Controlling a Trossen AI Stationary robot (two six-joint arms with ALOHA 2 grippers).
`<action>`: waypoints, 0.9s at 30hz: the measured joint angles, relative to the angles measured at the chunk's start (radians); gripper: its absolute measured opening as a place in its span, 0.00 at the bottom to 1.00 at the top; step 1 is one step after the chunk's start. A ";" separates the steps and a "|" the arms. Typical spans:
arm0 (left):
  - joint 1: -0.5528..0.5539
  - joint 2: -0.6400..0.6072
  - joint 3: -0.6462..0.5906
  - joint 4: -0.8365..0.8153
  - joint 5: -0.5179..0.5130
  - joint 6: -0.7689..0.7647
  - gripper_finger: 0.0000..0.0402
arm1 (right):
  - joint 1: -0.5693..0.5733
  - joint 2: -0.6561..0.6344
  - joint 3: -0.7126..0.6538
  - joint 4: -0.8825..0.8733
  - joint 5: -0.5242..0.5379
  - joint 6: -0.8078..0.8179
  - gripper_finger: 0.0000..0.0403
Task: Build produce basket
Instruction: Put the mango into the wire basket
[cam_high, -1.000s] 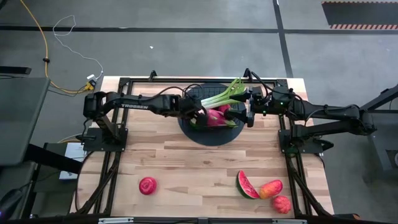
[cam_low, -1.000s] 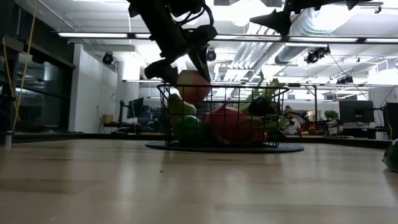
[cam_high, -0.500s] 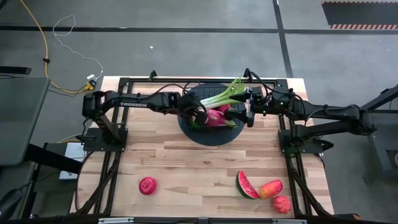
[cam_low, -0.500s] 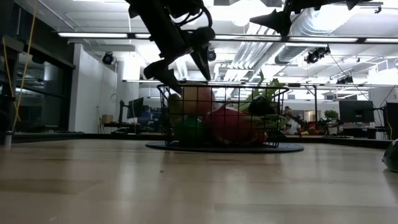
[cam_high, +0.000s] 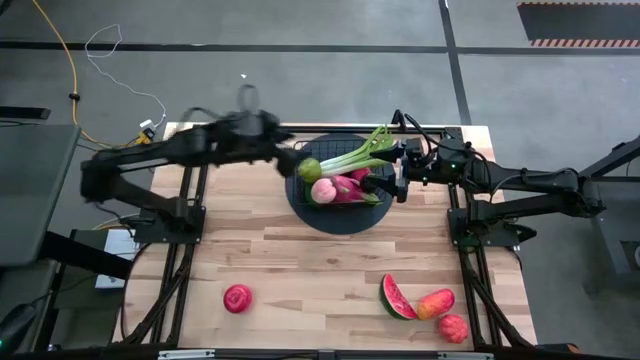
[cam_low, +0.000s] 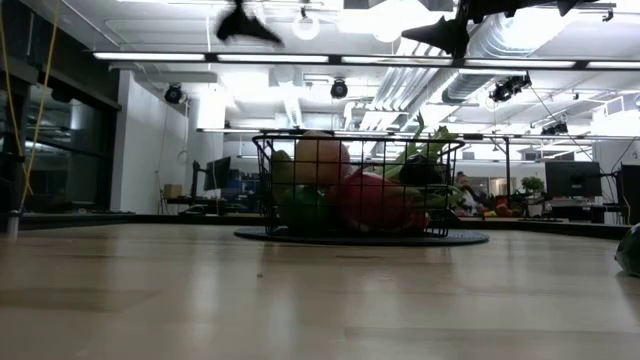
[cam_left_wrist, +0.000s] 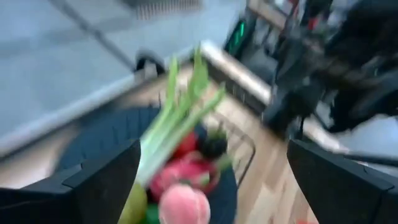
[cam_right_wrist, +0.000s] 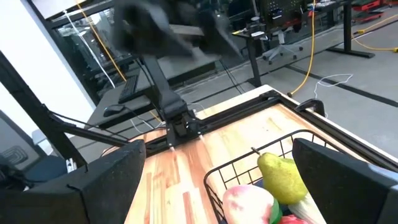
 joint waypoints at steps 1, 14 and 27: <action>-0.017 -0.045 -0.004 0.005 -0.047 0.022 0.98 | 0.002 0.000 0.000 0.000 0.000 0.002 0.98; -0.177 -0.512 -0.507 0.551 -0.158 0.201 0.98 | 0.003 0.000 0.000 0.005 0.000 0.019 0.98; -0.177 -0.517 -0.650 0.638 -0.094 0.171 0.98 | 0.003 0.000 0.000 0.013 0.000 0.024 0.98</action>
